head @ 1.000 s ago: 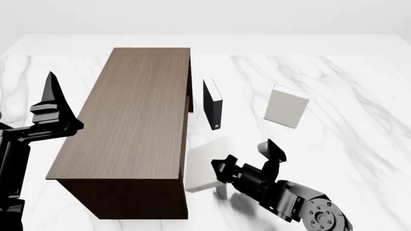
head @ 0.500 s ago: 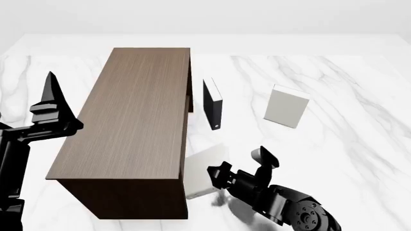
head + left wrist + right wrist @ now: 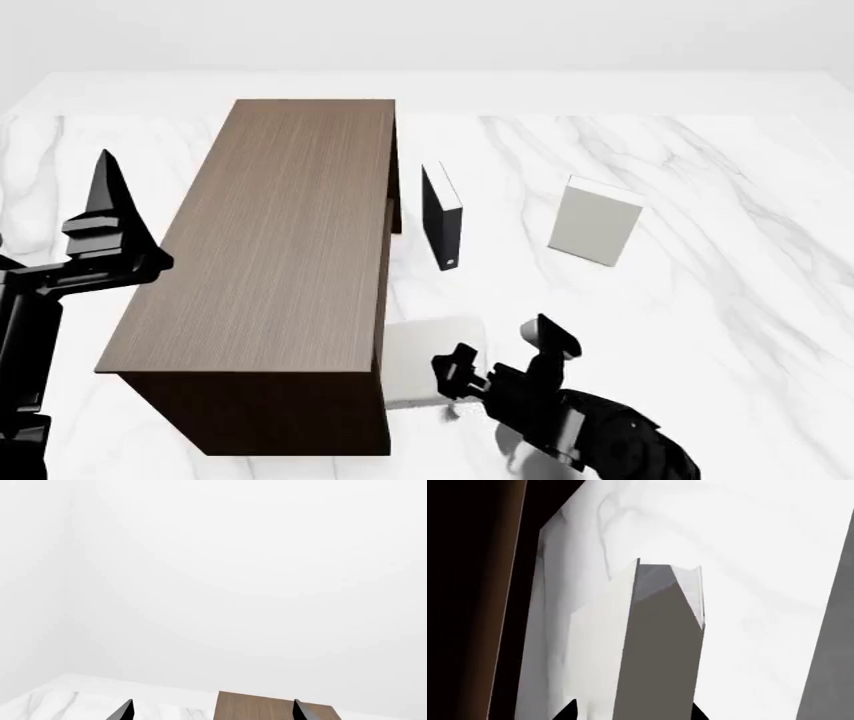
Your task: Pick up the book on the right and place it under the cabinet shelf.
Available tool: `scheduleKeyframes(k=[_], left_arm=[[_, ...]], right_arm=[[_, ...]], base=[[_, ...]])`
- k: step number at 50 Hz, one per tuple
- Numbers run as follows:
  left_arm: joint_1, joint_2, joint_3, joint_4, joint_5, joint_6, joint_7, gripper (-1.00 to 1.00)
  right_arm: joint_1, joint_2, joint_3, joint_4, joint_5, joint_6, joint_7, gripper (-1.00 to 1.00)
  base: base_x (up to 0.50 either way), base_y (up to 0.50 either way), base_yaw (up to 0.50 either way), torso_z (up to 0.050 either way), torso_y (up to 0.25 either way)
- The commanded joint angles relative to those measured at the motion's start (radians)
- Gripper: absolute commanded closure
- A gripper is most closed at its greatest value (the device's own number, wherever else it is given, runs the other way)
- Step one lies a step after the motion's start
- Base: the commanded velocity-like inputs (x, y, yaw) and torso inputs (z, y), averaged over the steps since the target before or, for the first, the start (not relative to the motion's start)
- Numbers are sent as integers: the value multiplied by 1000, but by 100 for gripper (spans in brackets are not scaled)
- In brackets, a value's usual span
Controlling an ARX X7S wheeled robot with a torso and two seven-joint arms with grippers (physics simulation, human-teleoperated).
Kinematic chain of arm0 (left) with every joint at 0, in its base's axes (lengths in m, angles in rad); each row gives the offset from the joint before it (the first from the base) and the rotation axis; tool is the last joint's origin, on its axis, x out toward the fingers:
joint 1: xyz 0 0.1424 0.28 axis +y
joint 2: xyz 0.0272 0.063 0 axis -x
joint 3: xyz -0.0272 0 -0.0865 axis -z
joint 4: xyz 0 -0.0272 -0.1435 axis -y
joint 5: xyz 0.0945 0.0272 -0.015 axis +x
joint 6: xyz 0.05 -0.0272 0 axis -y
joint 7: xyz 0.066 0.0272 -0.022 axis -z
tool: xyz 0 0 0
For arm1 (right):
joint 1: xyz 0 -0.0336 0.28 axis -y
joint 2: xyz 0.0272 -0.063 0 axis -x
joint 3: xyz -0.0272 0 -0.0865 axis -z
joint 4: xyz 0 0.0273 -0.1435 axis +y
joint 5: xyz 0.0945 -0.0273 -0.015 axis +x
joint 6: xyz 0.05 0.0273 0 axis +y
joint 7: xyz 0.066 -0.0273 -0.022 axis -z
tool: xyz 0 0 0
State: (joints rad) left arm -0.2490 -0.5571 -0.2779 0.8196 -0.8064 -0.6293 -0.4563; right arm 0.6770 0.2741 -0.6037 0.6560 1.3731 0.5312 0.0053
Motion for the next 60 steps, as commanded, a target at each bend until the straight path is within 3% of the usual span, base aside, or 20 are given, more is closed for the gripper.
scheduleKeyframes(k=[1,33,48,60], left_arm=[[2,-3,0,-1,-2,4,-1,-100],[1,-11,7,2,-10,6,-12,-100],[3,-14,9,-1,-11,13,-11,-100],[4,-14,16,-3,-7,17,-12,-100]], right_arm=[[15,-5,-40,44,-66,13,27,-100],[24,141,-162,-216,-262,44,354,-100],[35,215,-162,-354,-273,64,407,-100],[52,258,-223,-360,-421,-59,272,-100]], base=[[0,0,0,0,0],[0,0,0,0,0],[0,0,0,0,0],[0,0,0,0,0]])
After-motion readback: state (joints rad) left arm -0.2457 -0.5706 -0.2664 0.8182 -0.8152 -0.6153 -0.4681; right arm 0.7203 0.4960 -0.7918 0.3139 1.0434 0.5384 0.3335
